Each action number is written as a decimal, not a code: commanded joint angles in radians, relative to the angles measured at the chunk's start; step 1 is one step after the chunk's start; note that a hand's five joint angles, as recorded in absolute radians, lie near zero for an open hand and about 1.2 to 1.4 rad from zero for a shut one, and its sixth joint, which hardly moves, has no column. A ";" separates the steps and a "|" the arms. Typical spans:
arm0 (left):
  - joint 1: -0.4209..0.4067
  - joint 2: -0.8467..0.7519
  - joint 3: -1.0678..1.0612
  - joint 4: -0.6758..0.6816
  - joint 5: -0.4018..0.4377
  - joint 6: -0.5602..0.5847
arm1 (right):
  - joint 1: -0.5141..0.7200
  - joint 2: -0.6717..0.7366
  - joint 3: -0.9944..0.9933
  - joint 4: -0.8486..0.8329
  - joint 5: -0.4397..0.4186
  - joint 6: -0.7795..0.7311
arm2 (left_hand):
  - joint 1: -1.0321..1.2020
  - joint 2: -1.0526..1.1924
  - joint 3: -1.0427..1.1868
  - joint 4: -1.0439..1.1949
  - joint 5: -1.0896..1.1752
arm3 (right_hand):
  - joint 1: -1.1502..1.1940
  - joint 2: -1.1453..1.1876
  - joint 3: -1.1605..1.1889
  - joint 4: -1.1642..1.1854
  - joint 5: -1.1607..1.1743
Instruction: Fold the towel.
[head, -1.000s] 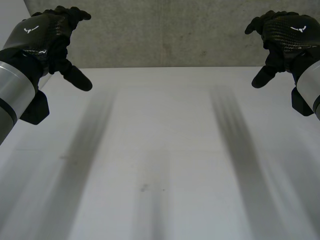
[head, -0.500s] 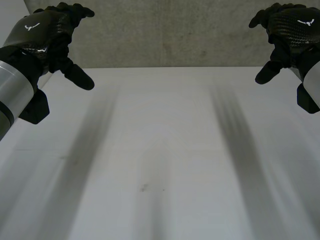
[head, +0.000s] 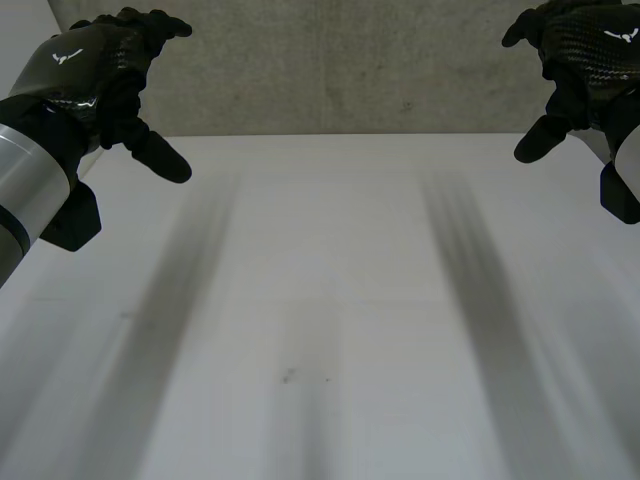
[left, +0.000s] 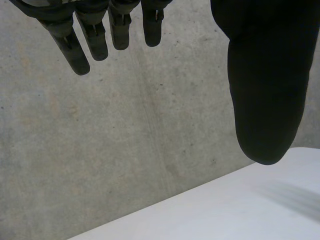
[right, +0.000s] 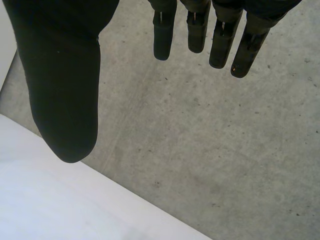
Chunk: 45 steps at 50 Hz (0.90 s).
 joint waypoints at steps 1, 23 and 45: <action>-0.002 0.001 -0.004 0.000 0.000 -0.001 | 0.000 -0.008 0.001 0.000 0.000 0.000 | 0.000 0.010 0.008 0.009 -0.025 | -0.126 -0.091 -0.063 -0.077 -0.089; -0.002 0.024 -0.018 0.029 0.000 -0.001 | 0.000 -0.027 0.009 -0.003 0.000 -0.001 | 0.000 0.010 0.008 0.009 -0.025 | -0.126 -0.091 -0.063 -0.077 -0.089; -0.002 0.038 -0.018 0.032 0.000 -0.001 | 0.008 -0.030 0.018 -0.008 -0.002 -0.001 | 0.000 0.010 0.008 0.009 -0.025 | -0.126 -0.091 -0.063 -0.077 -0.089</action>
